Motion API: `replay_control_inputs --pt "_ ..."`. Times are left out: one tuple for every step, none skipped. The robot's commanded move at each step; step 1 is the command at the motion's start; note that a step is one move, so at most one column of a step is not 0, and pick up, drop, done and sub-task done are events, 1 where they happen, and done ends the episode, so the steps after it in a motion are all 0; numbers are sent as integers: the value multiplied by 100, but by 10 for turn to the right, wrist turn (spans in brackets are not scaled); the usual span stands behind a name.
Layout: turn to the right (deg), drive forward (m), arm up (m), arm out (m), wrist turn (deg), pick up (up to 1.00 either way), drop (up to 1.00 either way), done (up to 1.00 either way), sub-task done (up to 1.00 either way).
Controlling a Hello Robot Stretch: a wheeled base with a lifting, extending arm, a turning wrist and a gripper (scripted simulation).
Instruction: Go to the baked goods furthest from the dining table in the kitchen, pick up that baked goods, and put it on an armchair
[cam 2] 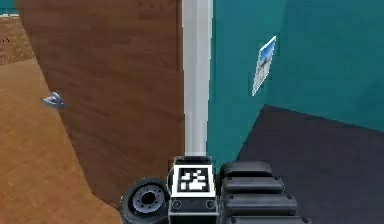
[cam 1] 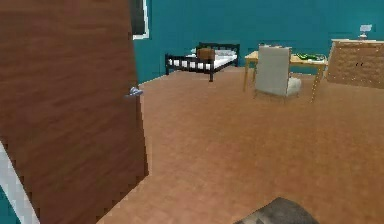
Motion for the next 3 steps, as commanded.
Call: replay_control_inputs --pt "120 0 0 0 0 0 0 0 0" --pt "0 100 0 0 0 0 0 0 0" --pt "0 55 0 0 0 0 0 0 0"
